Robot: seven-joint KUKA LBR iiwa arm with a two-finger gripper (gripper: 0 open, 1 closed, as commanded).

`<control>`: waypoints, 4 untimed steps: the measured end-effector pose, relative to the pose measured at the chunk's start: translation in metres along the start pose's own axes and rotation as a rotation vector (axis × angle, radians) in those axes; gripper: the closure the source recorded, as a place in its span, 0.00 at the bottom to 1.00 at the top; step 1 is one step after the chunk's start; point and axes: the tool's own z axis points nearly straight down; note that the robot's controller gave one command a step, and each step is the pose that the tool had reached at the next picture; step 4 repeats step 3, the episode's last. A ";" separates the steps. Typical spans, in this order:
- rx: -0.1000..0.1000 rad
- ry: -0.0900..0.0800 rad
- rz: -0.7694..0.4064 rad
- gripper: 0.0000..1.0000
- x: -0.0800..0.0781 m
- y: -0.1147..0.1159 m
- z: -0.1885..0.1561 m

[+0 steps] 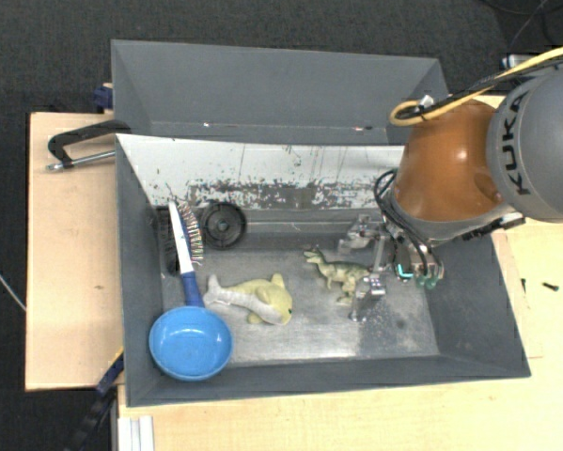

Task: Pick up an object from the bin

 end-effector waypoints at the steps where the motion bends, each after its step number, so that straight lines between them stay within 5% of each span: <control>1: -0.001 -0.010 0.039 0.00 -0.036 -0.006 0.068; 2: 0.000 -0.019 0.039 1.00 -0.038 -0.007 0.062; 3: -0.001 -0.019 0.035 1.00 -0.022 -0.003 -0.066; 4: -0.001 -0.019 0.035 1.00 -0.022 -0.003 -0.066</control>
Offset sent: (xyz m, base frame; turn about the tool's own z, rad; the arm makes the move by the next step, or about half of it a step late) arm 0.0337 -0.0077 -0.0665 0.0394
